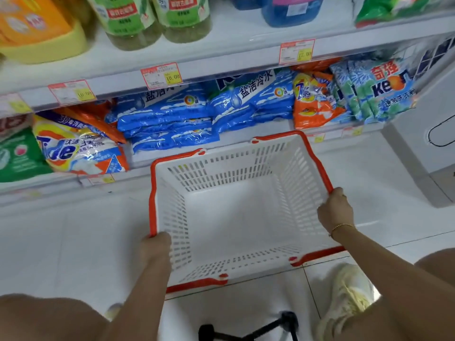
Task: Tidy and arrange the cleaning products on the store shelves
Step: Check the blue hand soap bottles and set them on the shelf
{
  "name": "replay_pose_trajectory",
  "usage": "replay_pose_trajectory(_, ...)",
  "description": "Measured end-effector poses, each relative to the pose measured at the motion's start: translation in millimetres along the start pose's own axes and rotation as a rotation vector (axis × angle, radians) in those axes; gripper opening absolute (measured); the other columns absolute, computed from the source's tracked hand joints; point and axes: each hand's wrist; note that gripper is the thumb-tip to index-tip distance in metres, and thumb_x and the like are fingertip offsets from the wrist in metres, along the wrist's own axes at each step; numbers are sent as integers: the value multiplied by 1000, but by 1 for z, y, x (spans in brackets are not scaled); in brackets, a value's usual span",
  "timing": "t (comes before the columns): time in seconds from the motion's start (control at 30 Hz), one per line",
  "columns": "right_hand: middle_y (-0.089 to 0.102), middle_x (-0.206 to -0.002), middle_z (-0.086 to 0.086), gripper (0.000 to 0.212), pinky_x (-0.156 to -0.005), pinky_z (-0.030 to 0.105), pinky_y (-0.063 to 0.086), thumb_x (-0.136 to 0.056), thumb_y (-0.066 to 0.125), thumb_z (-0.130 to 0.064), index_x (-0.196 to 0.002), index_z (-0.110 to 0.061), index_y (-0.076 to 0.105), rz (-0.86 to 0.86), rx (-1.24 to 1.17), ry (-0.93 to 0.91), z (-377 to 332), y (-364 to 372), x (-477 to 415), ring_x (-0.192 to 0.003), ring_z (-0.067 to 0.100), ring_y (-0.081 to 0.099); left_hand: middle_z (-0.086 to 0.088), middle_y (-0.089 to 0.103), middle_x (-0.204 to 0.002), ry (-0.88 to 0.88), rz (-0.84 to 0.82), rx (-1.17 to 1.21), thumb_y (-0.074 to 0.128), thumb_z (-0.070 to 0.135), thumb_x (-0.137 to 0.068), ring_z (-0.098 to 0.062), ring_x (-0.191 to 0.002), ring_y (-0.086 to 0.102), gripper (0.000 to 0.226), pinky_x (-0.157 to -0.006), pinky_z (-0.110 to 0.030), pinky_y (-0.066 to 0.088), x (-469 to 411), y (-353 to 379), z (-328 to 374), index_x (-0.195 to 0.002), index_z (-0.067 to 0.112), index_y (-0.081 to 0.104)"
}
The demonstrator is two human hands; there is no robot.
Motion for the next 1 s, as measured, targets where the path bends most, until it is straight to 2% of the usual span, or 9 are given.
replay_pose_trajectory(0.3,48,-130,26,37,-96,39,42,-94,44,-5,-128,9,37,-100,2,22,-4,-16,4,-119,38,49,-21,63,-115,290,29,-90,50,2,-92,-37,-105,59,26,-86,-33,44,7,-7,3,-113,-8,60)
replay_pose_trajectory(0.43,56,-127,21,33,-91,36,44,-95,46,-8,-124,6,52,-193,22,-68,-26,-54,6,-117,35,54,-21,54,-127,285,31,-284,55,21,-86,-37,-117,50,44,-100,-40,42,29,-14,48,-122,-4,53)
replay_pose_trajectory(0.5,55,-128,22,34,-93,36,42,-94,48,-9,-124,6,54,-145,-29,-138,-48,-84,2,-120,36,51,-18,59,-115,443,28,-296,58,26,-84,-35,-108,55,42,-95,-42,47,49,-13,84,-115,-2,55)
replay_pose_trajectory(0.6,58,-123,25,32,-89,38,42,-97,44,-12,-119,5,57,38,-90,-305,-90,-140,-13,-112,37,54,-4,52,-73,766,-126,-190,58,17,-91,-22,-64,50,19,-59,-29,44,103,-1,149,-101,1,60)
replay_pose_trajectory(0.67,65,-102,24,28,-70,33,42,-96,43,-14,-102,2,65,146,-202,-413,-114,-175,-27,-87,33,56,-5,54,-76,902,-196,-69,59,17,-93,-16,-55,44,25,-50,-27,35,142,11,196,-116,8,59)
replay_pose_trajectory(0.77,56,-77,8,15,-63,27,38,-92,50,-14,-80,-12,59,251,-322,-511,-143,-220,-50,-77,23,46,-11,62,-111,1056,-331,82,67,20,-88,-20,-78,57,34,-69,-25,44,190,39,262,-120,9,60)
replay_pose_trajectory(0.8,57,-83,7,7,-69,26,41,-92,54,-14,-89,-13,61,248,-358,-522,-151,-230,-57,-81,23,49,-12,61,-118,1080,-372,104,70,20,-86,-22,-88,58,37,-76,-27,45,203,49,281,-120,8,60)
replay_pose_trajectory(0.9,62,-110,9,32,-87,32,45,-91,61,-18,-121,-8,58,231,-415,-508,-171,-239,-83,-100,25,57,-8,59,-122,1084,-490,119,78,25,-80,-18,-100,58,52,-91,-33,50,225,83,331,-123,7,55)
replay_pose_trajectory(1.0,59,-126,12,40,-99,34,41,-92,59,-17,-130,-7,52,209,-405,-536,-185,-225,-111,-115,26,54,-1,55,-122,1105,-578,116,81,24,-77,-16,-108,56,63,-90,-29,50,233,113,364,-127,9,47)
Point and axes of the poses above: each hand's wrist, its own x-axis away from the middle knuckle, its own y-axis out of the palm, z = x × y
